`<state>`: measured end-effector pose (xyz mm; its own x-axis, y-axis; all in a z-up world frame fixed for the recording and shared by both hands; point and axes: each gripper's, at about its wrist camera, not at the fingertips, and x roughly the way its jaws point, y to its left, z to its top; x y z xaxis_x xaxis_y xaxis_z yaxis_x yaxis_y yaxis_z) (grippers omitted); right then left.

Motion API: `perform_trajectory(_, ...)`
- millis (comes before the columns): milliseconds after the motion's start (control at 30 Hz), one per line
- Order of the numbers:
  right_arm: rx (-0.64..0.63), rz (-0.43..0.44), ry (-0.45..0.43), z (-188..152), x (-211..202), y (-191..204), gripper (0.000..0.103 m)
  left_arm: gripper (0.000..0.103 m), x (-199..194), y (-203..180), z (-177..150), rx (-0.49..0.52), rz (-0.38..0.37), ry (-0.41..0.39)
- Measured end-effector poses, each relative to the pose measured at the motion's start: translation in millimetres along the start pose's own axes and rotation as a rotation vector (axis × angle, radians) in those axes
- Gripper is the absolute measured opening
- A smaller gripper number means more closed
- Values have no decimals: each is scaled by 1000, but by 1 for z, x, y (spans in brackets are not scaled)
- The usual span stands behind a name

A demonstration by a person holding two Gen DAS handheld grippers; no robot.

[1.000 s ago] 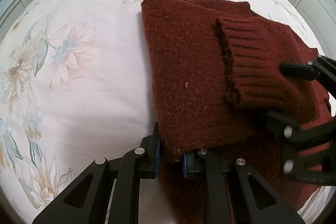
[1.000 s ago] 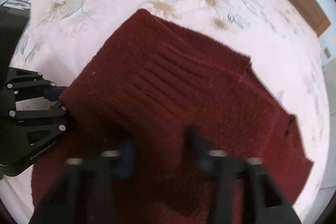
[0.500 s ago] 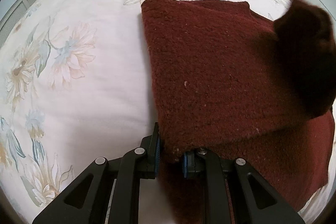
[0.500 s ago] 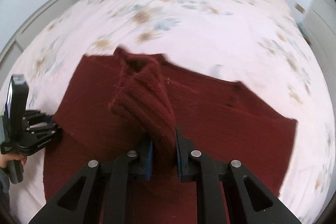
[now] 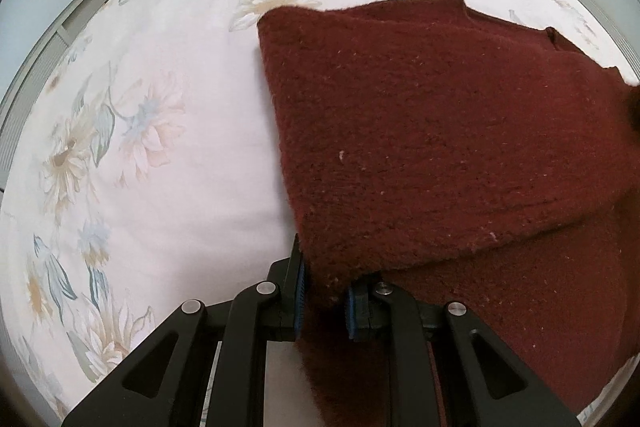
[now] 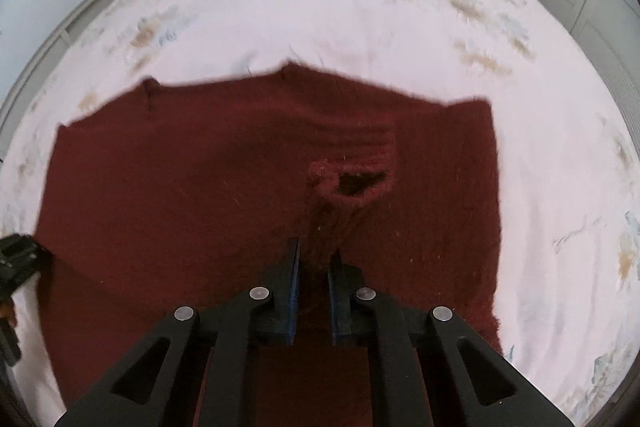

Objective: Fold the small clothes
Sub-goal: 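Fold the side edge inward with the left tool while the right tool grasps the sweater, then release the sweater and lift both tools above the folded sweater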

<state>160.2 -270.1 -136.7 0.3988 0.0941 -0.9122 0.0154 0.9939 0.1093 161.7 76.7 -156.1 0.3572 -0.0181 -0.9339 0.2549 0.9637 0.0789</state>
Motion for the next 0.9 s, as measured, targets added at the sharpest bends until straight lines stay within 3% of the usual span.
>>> perform_trajectory(233,6,-13,-7,-14,7,-9,12,13,6,-13,5,5,35,5)
perform_trajectory(333,-13,-44,-14,-15,4,-12,23,15,4,-16,0,-14,36,1)
perform_trajectory(400,-17,-64,-17,-16,2,-15,35,15,4,-17,2,-28,37,-2)
perform_trajectory(467,-10,-62,-19,-17,-1,-20,39,15,3,-18,3,-39,35,-4)
perform_trajectory(567,-6,-97,-24,-21,-7,-28,58,21,0,-18,4,-70,18,7)
perform_trajectory(600,-14,-129,-29,-23,-11,-30,63,28,-2,-18,4,-75,15,6)
perform_trajectory(667,-19,-149,-33,-25,-18,-33,66,52,-8,-15,7,-80,22,-10)
perform_trajectory(700,-18,-152,-35,-25,-21,-35,74,72,-11,-15,7,-84,24,-18)
perform_trajectory(733,-19,-155,-39,-26,-25,-38,79,83,-17,-15,6,-90,23,-30)
perform_trajectory(800,-26,-165,-61,-28,-38,-40,82,90,-27,-15,7,-96,12,-48)
perform_trajectory(833,-29,-169,-68,-27,-42,-38,82,98,-34,-16,8,-99,7,-56)
perform_trajectory(900,-34,-171,-87,-28,-55,-37,85,102,-44,-17,9,-97,2,-76)
